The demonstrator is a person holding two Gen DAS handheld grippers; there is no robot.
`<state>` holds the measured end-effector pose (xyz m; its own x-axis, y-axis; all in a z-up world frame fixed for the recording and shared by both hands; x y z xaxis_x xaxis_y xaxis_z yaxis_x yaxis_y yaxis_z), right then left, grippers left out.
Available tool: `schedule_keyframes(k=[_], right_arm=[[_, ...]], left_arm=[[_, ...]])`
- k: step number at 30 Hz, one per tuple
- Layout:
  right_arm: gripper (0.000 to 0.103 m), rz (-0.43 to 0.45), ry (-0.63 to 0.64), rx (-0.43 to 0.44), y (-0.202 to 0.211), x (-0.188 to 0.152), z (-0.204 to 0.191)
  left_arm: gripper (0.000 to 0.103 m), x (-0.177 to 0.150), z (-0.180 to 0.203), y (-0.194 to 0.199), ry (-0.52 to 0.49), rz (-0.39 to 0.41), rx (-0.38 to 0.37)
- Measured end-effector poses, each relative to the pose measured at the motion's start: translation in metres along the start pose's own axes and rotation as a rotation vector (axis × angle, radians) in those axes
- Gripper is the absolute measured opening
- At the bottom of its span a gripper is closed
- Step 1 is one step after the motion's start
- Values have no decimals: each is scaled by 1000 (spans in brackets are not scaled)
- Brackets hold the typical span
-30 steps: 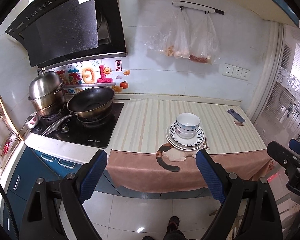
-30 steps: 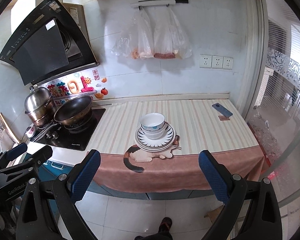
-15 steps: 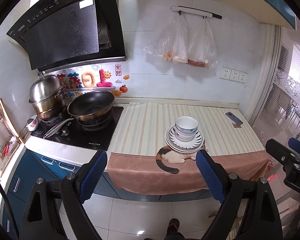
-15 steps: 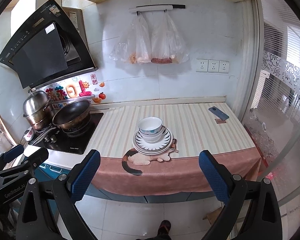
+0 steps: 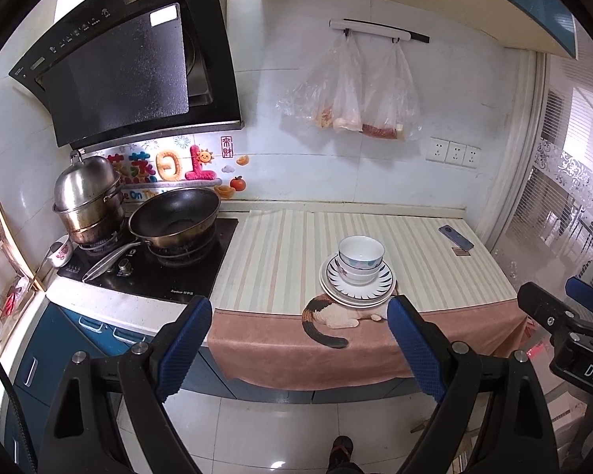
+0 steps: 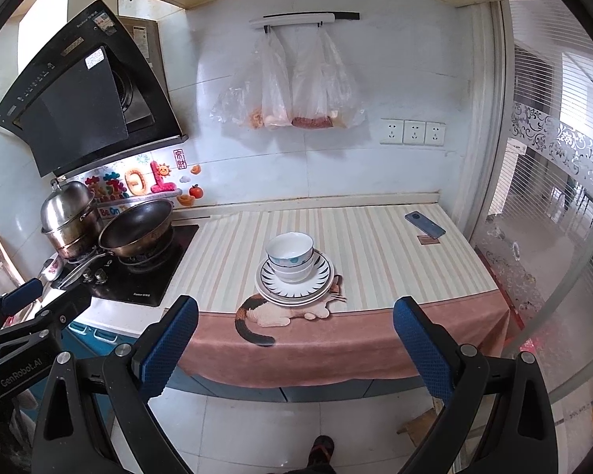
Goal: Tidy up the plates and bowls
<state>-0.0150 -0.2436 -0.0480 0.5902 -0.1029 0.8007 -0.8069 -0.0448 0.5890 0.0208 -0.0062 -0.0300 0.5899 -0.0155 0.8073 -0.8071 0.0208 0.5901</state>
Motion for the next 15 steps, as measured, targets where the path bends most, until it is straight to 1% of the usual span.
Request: schedule_keyframes(k=[15], right_arm=[[101, -3, -6, 1, 0, 0, 3]], left_arm=[[91, -1, 1, 4, -2, 3, 0]])
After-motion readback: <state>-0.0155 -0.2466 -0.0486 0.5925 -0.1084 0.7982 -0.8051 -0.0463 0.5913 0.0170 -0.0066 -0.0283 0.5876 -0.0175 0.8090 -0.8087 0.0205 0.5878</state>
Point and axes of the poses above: each gripper's, at about its wrist camera, not at the fingertips, and y roughly against the way its jaws point, z to its right, x to its top, the point moved 6 cm from there along -y, roughly the way its jaws point, and after that the axes turned 2 degrees about -y, right-handed, at the moved point
